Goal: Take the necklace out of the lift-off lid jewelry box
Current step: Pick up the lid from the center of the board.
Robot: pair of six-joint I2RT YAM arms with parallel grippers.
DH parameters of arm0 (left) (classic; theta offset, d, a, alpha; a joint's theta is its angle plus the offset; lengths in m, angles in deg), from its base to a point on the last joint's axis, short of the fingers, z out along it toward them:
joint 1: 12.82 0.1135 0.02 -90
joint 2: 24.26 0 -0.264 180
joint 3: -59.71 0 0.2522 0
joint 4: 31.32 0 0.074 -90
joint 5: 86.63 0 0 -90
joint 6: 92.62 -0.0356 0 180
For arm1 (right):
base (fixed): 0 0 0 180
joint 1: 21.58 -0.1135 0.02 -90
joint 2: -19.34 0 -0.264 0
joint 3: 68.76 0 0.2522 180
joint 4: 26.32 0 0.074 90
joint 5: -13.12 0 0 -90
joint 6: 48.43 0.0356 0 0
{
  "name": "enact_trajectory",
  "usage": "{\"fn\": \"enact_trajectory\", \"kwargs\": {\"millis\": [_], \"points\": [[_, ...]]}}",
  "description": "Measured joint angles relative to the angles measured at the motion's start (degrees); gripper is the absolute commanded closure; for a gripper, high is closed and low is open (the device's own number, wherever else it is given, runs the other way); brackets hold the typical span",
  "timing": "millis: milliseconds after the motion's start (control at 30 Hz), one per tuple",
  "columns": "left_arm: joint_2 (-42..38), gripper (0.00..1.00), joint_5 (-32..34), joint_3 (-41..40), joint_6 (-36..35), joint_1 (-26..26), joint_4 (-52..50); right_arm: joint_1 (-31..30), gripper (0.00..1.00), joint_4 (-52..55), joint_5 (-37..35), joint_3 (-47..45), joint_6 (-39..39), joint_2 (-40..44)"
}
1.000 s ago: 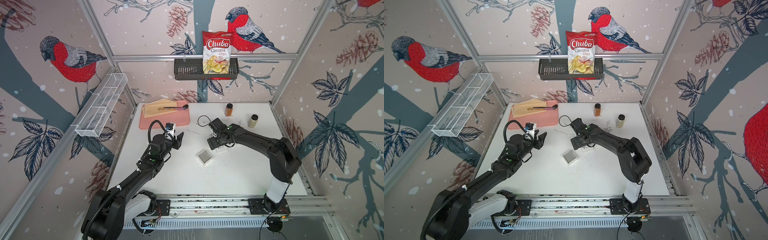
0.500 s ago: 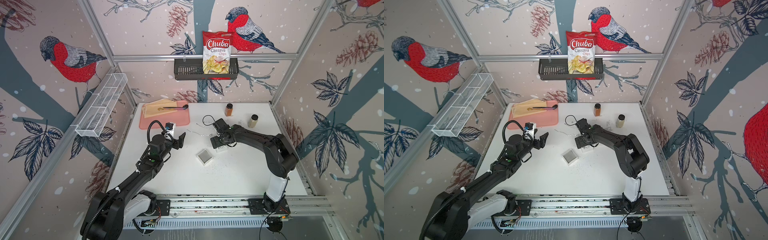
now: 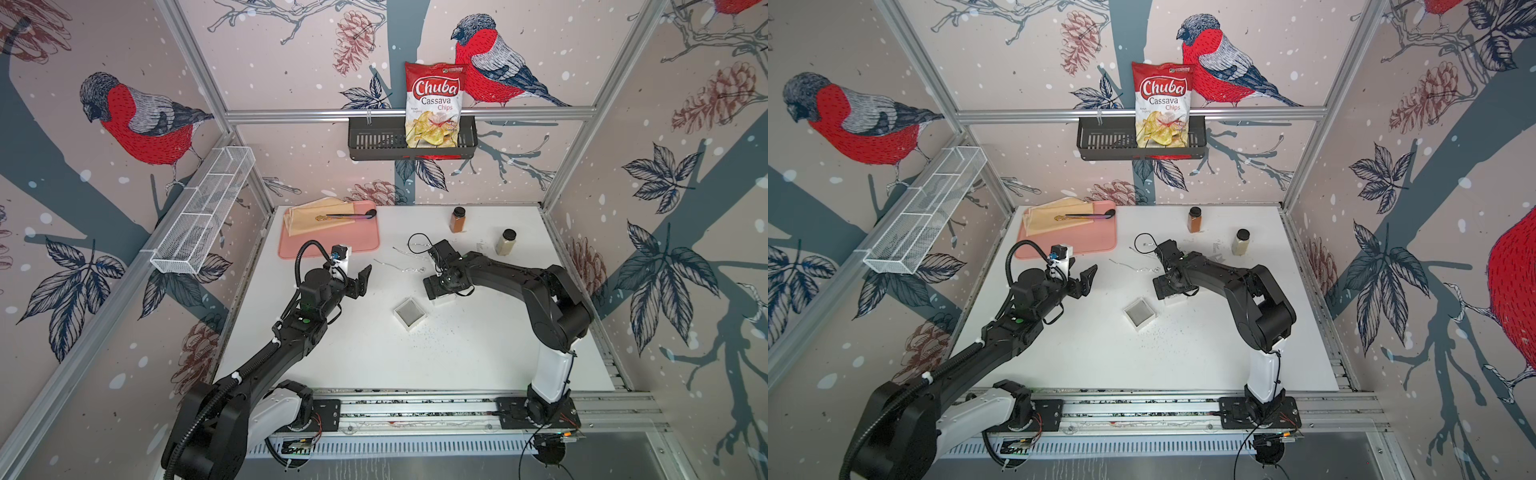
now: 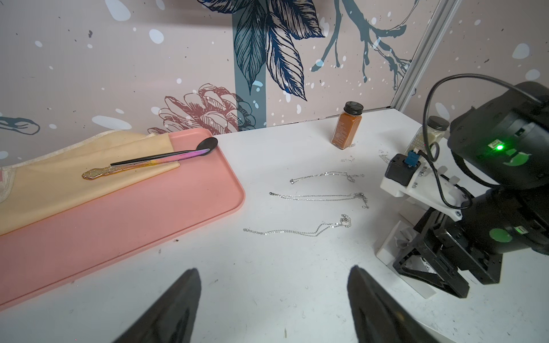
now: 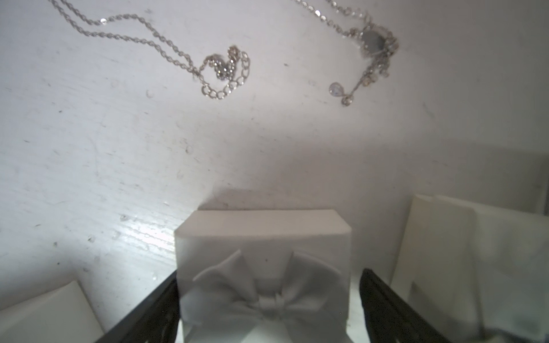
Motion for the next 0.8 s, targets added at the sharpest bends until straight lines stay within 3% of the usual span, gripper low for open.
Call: {"fn": "enact_trajectory", "kwargs": {"millis": [800], "points": [[0.33, 0.19, -0.13, 0.02, 0.15, 0.0, 0.04, -0.85, 0.2, 2.29, -1.05, 0.79, 1.09, -1.11]]}}
